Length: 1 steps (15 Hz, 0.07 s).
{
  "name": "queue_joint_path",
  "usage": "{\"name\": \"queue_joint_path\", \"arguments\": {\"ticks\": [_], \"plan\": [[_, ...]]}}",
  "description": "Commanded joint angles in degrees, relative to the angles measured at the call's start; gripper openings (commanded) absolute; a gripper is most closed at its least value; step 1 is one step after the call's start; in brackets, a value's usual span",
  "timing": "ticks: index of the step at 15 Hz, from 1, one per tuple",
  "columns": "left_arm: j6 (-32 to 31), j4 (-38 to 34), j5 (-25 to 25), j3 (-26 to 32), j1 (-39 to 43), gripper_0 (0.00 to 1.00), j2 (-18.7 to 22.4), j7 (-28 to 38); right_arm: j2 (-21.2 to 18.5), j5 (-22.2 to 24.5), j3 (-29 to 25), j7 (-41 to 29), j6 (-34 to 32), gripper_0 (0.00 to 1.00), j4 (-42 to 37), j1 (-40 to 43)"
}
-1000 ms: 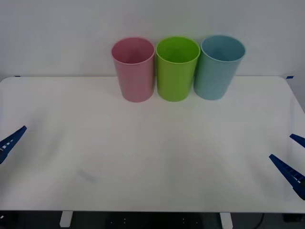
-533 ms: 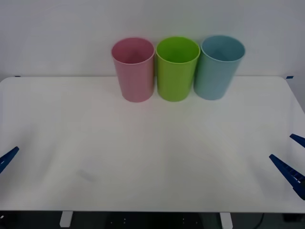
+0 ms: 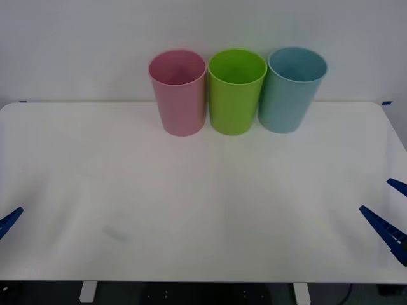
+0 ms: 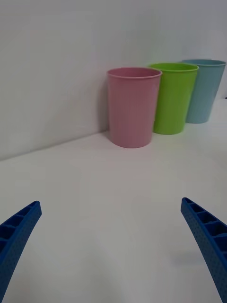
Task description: Grasp the object on the table and drop it into the matching bin: aluminum can to the light blue bin, PET bottle to the pink bin.
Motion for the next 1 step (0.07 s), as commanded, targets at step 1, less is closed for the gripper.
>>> {"name": "queue_joint_path", "arguments": {"ticks": [1], "plan": [[0.0, 0.0, 0.0, 0.0, 0.0, 1.0, 0.0, 0.0, 0.0, 0.0, 0.0, 0.0, 0.0, 1.0, 0.0, 0.0]]}}
